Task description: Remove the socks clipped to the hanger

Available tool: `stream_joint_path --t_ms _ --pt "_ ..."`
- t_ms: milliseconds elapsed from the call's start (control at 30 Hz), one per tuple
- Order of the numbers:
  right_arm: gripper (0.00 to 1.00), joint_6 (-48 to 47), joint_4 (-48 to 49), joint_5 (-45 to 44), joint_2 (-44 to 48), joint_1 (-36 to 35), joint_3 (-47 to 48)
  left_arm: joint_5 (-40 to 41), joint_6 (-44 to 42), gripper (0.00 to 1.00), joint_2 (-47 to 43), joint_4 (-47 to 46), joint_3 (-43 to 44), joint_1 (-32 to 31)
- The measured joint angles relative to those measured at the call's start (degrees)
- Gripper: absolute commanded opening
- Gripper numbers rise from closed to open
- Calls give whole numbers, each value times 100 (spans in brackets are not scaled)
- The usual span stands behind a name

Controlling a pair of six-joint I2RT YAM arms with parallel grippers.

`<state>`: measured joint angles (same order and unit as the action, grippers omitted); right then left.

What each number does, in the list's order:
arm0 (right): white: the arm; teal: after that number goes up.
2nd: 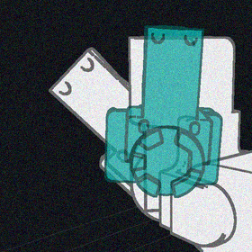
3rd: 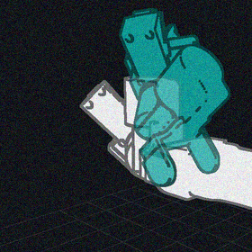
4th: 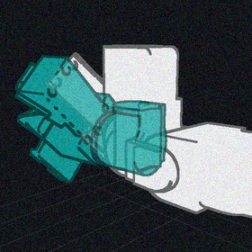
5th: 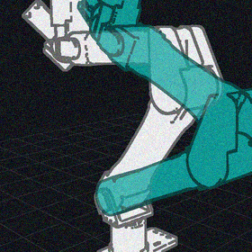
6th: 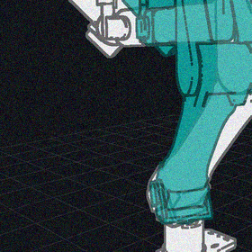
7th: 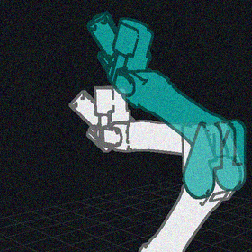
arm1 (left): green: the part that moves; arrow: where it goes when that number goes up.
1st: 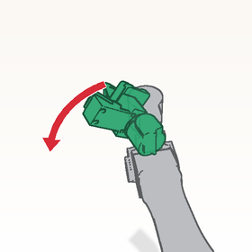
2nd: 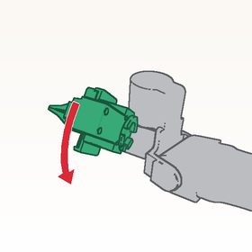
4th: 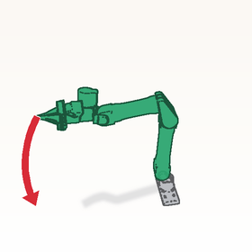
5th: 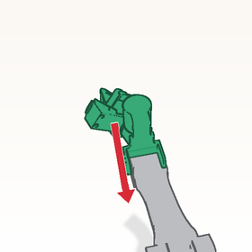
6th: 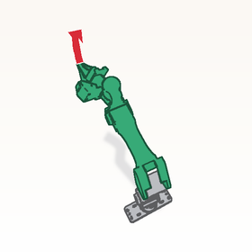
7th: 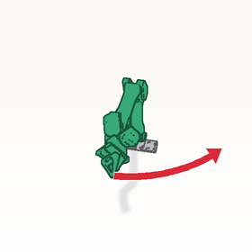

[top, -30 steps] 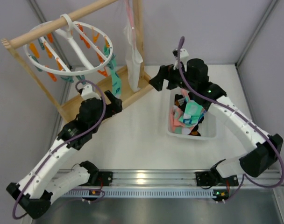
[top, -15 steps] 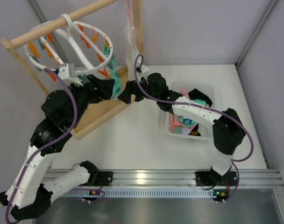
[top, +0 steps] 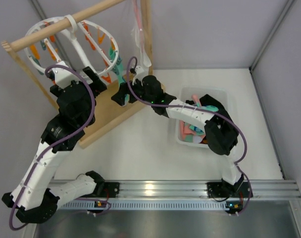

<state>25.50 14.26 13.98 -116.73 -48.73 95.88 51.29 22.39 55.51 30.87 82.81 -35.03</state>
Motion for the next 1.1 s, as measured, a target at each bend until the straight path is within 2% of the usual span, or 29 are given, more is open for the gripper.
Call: stream_joint_path --t_ms 233,633,833,1100 --pt "99 -184 -20 -315 -138 9 39 1351 -363 98 153 -24 334 11" --pt "100 -431 42 -623 -203 107 61 2782 -807 95 428 -35 592 79" --pt "100 -667 68 -809 -267 225 66 3126 -1207 95 466 -44 855 247" --pt "100 -807 151 -1121 -345 361 -83 3012 -1508 96 673 -42 984 710"
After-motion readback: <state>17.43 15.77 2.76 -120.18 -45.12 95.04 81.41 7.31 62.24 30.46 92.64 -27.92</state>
